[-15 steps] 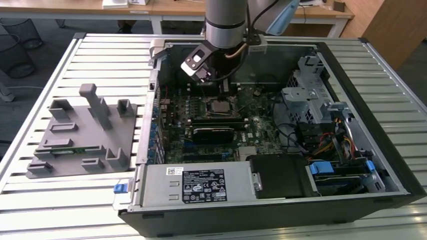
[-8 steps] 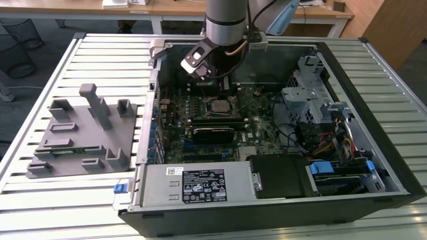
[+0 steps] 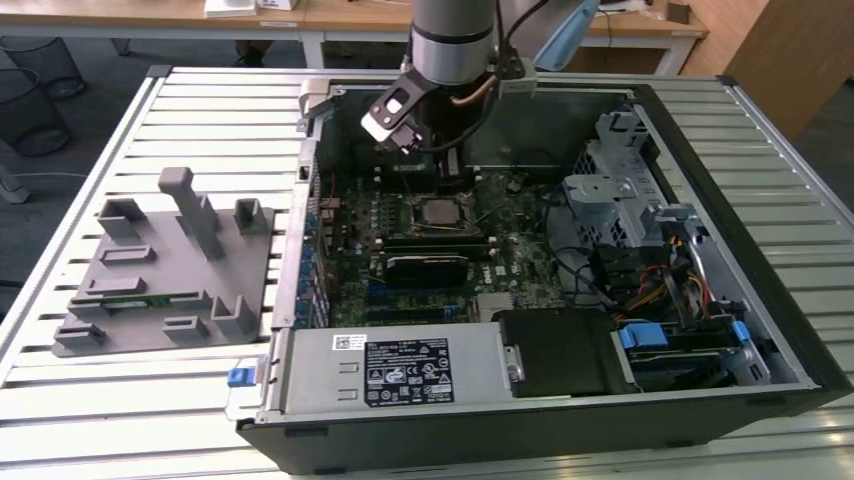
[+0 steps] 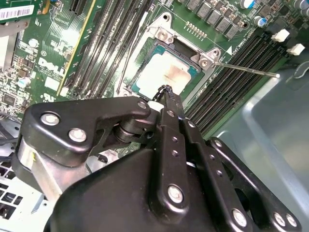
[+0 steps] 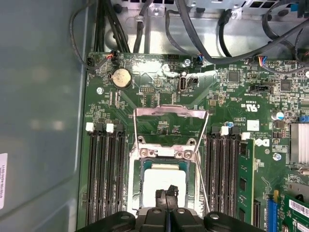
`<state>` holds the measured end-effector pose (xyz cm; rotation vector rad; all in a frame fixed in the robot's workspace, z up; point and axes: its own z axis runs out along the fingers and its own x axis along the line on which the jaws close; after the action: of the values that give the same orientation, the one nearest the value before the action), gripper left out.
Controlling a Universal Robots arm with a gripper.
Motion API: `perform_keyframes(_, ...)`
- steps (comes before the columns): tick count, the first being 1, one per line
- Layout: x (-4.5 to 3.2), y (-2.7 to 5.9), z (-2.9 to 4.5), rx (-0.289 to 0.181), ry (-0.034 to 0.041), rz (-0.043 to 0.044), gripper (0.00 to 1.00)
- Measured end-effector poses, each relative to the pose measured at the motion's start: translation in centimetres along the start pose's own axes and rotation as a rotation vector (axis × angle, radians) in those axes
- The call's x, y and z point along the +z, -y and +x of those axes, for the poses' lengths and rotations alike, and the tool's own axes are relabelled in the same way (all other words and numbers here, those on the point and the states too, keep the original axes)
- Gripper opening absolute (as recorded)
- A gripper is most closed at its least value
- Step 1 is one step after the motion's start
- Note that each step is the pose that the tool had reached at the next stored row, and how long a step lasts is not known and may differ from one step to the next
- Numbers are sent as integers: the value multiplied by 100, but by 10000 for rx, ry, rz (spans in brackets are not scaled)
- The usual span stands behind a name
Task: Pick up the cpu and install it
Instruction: 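Close the cpu cover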
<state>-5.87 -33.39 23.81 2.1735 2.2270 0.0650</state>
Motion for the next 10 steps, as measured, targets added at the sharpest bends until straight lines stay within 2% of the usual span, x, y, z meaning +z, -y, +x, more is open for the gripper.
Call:
perform_keyframes(5,-14,-1,0,3,-50,-2,11)
perform_keyframes(10,-52,-3,0,2,-48,-1,11)
